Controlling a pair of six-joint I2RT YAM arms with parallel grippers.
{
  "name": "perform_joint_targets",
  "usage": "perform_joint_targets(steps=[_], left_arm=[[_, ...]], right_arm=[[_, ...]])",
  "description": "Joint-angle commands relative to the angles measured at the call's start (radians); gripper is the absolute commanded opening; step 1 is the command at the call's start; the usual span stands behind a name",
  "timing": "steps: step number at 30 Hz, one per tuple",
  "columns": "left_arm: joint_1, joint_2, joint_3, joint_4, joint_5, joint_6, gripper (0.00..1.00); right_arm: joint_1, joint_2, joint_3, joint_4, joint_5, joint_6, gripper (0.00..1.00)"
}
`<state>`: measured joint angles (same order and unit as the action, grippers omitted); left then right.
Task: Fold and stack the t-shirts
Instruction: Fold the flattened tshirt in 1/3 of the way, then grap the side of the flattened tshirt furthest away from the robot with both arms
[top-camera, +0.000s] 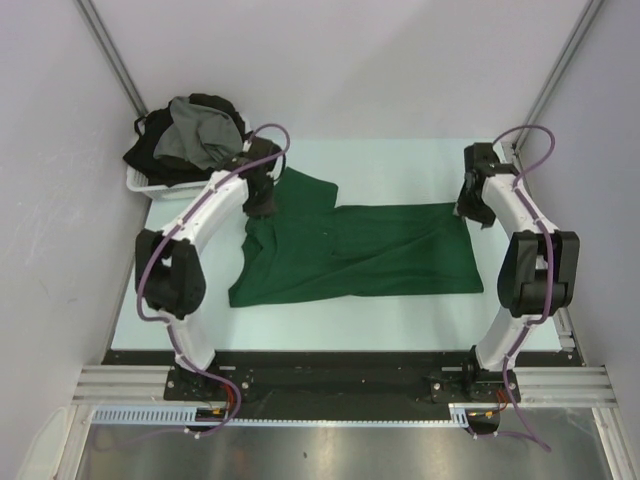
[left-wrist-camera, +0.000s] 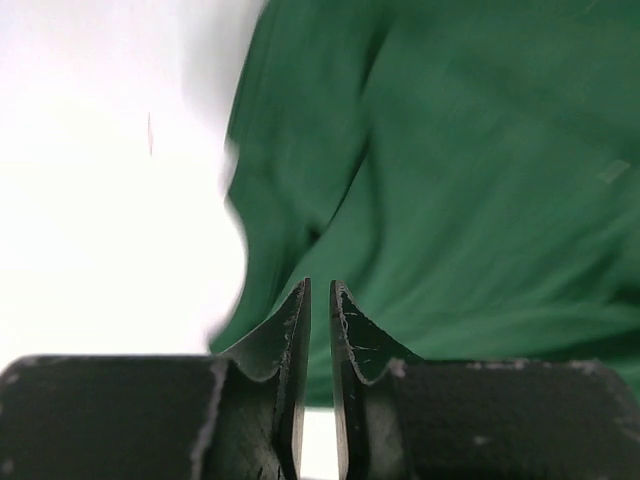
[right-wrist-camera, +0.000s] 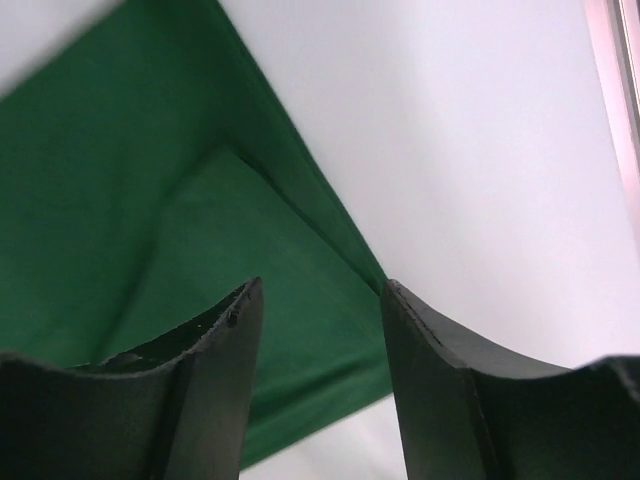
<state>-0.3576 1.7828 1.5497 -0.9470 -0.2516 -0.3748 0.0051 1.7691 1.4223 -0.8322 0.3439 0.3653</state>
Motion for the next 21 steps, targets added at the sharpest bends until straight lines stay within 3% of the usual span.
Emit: perform_joint_targets(steps=[1,4,11,13,17,21], left_arm=[[0.0,0.189,0.252,-0.007,0.011,0.05,0.18],[0.0,0.352,0.453,-0.032,0.018,0.073,0.18],[0.016,0.543,0.613,0.003,0.077,0.045,0.24],[0.017,0.547,0.613,0.063,0.077,0.04,0.29],[0.023,0.558,0.621,0.175,0.064,0.017,0.49],[0.037,0.607,0.72,0.234,0.089,-0.003,0.53]], right_arm=[[0.03,0.079,0.144,-0.012,0.006,-0.046,0.56],[0.033,0.138,0.217,-0.015,-0.006,-0.06,0.56],[0.003,0.197,0.268,0.033,-0.017,-0.108,0.55],[-0.033,0.228,0.299,0.038,-0.028,-0.109,0.56],[-0.043,0.282,0.372,0.036,-0.033,-0.126,0.55],[-0.043,0.335,0.446,0.027,-0.037,-0.135,0.55]])
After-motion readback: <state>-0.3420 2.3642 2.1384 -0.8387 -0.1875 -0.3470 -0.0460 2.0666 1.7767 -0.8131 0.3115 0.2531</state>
